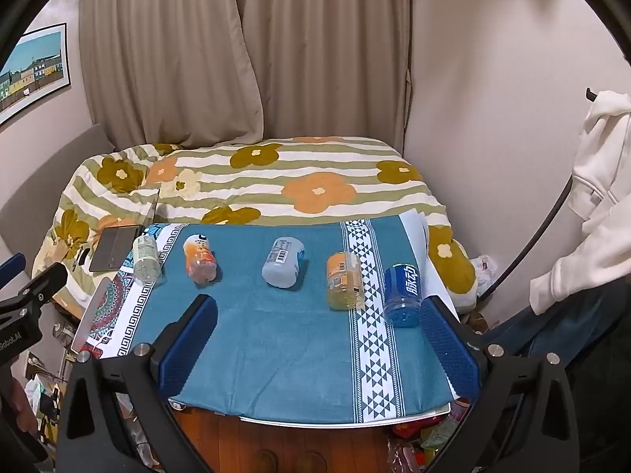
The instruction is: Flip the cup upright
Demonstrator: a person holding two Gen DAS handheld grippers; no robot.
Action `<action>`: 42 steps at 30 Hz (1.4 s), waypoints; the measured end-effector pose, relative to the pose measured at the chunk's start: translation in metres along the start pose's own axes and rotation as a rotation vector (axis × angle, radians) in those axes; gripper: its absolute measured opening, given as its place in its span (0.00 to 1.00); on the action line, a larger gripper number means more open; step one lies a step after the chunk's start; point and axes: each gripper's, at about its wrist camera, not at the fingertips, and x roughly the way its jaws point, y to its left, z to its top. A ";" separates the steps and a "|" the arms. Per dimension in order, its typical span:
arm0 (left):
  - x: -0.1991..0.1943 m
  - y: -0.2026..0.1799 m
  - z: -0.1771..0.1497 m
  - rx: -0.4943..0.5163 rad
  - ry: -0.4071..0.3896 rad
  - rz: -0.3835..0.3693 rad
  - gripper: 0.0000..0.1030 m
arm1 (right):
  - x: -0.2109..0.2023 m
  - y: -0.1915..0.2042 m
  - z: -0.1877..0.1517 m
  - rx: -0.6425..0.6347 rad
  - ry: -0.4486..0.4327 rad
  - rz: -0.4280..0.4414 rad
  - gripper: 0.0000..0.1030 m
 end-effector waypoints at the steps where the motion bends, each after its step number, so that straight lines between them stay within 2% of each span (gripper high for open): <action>1: -0.001 0.000 -0.001 0.000 -0.003 -0.001 1.00 | 0.000 0.000 0.001 0.000 0.002 0.000 0.99; 7: -0.007 0.006 -0.006 0.004 -0.014 0.012 1.00 | 0.000 -0.001 0.003 0.000 -0.001 -0.004 0.99; 10: -0.002 0.004 0.004 0.003 0.005 0.015 1.00 | -0.001 0.001 0.005 0.005 0.001 0.004 0.99; 20: 0.001 0.002 0.004 0.001 0.008 0.023 1.00 | 0.001 0.001 0.005 0.006 0.000 0.004 0.99; 42: 0.004 0.003 0.005 -0.010 0.010 0.015 1.00 | 0.003 0.003 0.007 0.008 0.003 0.006 0.99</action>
